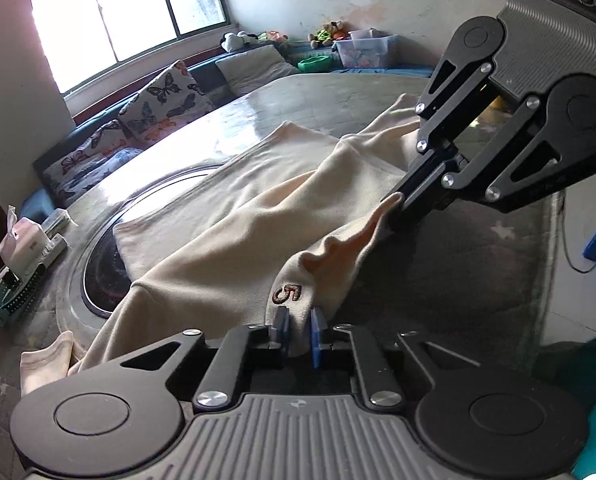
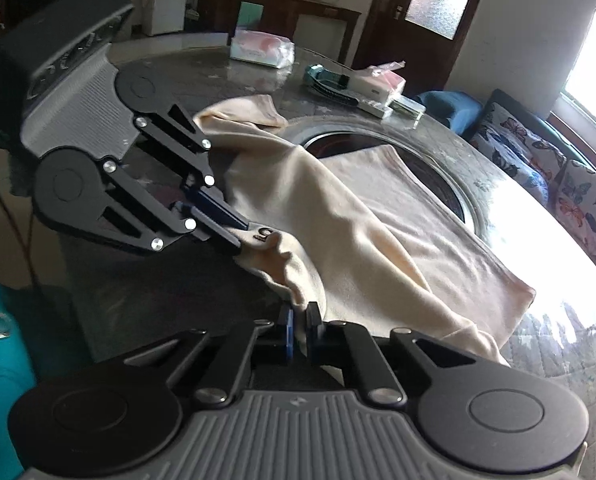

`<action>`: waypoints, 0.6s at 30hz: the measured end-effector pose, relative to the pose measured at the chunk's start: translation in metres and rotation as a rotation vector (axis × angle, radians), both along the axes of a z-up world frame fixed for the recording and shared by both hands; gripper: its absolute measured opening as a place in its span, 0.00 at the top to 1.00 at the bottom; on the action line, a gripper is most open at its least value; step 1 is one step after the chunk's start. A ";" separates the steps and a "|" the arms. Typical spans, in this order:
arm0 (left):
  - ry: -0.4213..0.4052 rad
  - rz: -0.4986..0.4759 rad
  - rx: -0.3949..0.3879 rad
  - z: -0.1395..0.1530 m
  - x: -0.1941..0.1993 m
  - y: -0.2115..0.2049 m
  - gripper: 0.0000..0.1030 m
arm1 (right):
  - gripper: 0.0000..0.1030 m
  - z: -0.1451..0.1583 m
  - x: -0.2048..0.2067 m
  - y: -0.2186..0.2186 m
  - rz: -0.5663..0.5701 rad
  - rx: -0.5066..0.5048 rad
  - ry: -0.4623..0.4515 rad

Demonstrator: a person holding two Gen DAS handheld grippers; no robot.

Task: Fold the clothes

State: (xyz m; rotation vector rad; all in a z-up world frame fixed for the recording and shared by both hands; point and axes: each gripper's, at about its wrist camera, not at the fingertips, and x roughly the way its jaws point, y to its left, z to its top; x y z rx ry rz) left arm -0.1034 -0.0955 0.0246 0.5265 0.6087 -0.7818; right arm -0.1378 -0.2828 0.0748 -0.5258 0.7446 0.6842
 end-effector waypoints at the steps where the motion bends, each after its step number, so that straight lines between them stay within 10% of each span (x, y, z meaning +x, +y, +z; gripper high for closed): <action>1: 0.007 -0.010 -0.002 0.002 -0.004 0.002 0.89 | 0.95 0.002 -0.004 -0.001 0.010 0.004 0.005; 13: 0.092 -0.094 -0.002 0.005 -0.028 0.012 0.80 | 0.90 0.000 -0.038 0.002 0.085 -0.006 0.131; 18: 0.080 -0.028 -0.073 0.022 -0.012 0.023 0.42 | 0.79 0.017 -0.022 -0.014 0.007 0.038 0.111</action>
